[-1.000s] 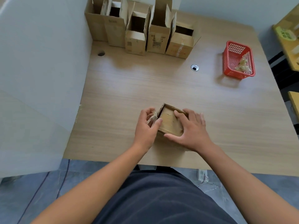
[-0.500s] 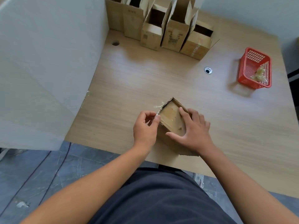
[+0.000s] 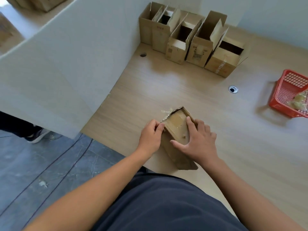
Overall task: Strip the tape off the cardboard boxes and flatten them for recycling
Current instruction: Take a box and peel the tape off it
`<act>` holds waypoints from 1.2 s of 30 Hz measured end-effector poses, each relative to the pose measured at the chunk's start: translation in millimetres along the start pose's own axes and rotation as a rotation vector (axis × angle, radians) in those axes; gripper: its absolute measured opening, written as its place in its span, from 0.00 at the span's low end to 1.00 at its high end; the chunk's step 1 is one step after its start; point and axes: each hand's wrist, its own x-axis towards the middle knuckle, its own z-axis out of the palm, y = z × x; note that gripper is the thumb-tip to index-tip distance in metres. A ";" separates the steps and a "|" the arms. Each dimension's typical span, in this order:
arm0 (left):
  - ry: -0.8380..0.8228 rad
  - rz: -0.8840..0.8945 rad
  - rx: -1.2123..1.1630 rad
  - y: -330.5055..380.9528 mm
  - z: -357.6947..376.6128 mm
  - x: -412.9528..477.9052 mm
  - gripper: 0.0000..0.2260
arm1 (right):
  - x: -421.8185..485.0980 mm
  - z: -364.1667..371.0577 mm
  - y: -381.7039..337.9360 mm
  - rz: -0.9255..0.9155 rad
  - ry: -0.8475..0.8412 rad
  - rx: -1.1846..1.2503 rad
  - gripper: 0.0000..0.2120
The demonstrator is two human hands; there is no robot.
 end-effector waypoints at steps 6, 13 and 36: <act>-0.358 0.154 0.242 3.8 -26.4 2.9 0.08 | 17.4 -9.6 42.1 -0.190 -0.074 0.064 0.55; -0.553 0.321 0.580 20.3 -23.0 -12.0 0.09 | 24.3 -19.4 72.5 -0.393 -0.154 0.097 0.54; -0.427 0.466 0.233 94.8 120.1 -30.7 0.05 | -25.8 12.7 163.4 -0.274 0.009 0.952 0.36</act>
